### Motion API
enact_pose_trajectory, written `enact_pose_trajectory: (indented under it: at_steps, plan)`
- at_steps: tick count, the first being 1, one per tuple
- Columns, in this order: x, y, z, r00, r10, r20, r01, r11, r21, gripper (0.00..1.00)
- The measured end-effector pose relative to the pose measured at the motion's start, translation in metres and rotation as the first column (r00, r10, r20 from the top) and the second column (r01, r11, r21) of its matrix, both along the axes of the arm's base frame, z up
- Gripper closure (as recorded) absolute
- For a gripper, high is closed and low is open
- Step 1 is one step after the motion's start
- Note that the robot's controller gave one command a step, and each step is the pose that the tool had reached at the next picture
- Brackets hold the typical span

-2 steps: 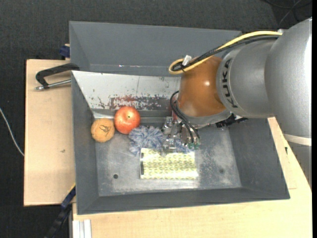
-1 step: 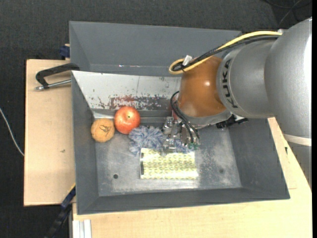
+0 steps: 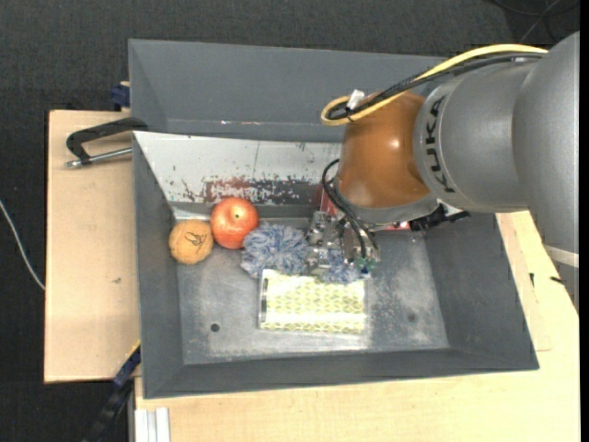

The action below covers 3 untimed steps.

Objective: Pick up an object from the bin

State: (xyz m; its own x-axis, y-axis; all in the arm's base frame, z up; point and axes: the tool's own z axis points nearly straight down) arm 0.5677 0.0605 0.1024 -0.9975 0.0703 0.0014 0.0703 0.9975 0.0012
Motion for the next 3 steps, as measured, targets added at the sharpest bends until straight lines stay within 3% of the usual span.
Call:
enact_pose_trajectory:
  at_steps: [3]
  plan:
    - [0.003, 0.001, 0.046, 1.000, 0.001, 0.008, -0.001, 1.000, 0.001, 1.00]
